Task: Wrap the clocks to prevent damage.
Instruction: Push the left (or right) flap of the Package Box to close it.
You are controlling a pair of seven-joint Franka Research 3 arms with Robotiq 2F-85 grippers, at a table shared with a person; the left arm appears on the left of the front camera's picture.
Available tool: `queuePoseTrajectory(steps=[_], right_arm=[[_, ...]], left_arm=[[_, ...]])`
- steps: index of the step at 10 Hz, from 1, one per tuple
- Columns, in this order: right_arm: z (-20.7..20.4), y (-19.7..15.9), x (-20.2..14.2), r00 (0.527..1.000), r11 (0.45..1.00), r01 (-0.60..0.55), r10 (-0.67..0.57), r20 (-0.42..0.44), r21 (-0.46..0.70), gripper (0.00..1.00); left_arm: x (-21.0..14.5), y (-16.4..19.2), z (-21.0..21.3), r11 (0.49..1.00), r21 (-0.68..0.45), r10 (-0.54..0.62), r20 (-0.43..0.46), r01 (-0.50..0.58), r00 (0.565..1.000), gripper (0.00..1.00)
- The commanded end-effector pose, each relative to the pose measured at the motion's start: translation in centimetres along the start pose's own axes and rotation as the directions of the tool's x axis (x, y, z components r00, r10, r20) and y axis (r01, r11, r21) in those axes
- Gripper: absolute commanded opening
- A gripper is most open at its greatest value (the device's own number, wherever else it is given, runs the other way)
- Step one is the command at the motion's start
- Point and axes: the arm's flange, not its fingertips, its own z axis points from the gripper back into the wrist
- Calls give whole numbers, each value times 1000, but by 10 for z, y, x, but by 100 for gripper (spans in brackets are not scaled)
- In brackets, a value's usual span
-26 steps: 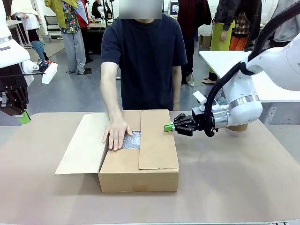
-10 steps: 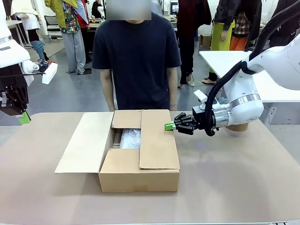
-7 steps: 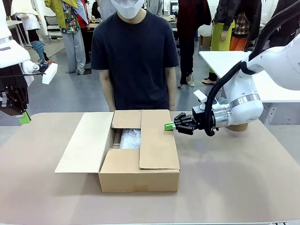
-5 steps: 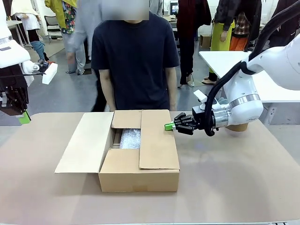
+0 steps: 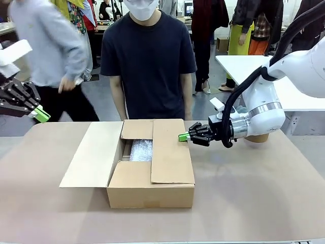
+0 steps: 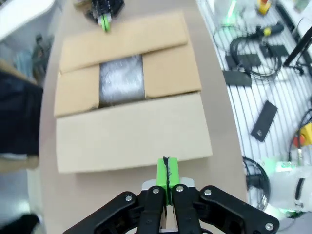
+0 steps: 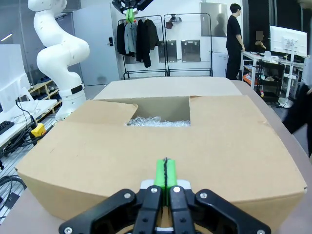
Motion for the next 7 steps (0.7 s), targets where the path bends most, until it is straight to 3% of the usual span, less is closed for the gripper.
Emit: queuePoseTrajectory(steps=[1,2,3,4,7], right_arm=[[-2,0,-4,1000,1000,6,-6,-9,-5,1],[-2,0,-4,1000,1000,6,-6,-9,-5,1],[-2,0,-4,1000,1000,6,-6,-9,-5,1],[-2,0,-4,1000,1000,6,-6,-9,-5,1],[-2,0,-4,1000,1000,6,-6,-9,-5,1]], left_arm=[[-45,26,-14,985,-101,-100,323,140,941,1],[-71,17,-23,988,-74,-89,451,137,888,1],[-99,12,-34,997,-36,-35,519,62,854,1],[-112,26,-36,998,-58,21,515,10,857,1],[-148,7,-54,994,-62,107,442,-89,890,1]])
